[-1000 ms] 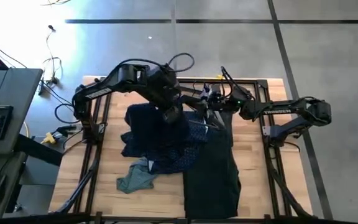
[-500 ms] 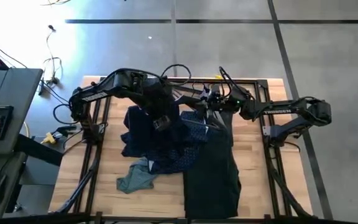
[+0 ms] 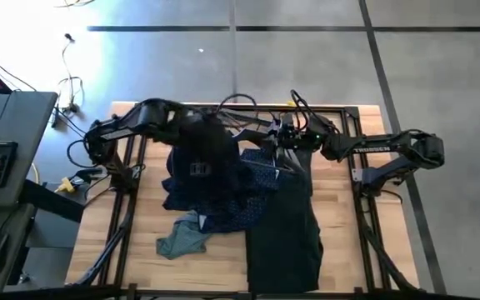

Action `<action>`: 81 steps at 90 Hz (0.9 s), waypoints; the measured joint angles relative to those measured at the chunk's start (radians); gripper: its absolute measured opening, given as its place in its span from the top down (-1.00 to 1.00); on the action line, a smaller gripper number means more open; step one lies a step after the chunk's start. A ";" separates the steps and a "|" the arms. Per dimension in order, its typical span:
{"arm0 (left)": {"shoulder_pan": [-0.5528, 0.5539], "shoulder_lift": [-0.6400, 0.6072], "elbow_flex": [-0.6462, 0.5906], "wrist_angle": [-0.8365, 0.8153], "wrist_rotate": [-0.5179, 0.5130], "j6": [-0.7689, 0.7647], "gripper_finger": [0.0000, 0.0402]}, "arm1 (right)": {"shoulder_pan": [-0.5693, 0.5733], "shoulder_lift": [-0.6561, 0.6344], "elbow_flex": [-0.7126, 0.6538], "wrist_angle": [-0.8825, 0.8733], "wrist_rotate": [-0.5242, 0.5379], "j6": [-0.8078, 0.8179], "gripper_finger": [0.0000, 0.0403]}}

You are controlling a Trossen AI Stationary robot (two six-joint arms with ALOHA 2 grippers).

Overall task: Hang clothes
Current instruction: Insert the hanger into the blue polo shirt

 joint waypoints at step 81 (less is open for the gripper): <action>0.200 -0.030 -0.278 0.079 0.395 -0.160 0.24 | -0.007 0.000 0.000 -0.003 -0.009 -0.072 0.86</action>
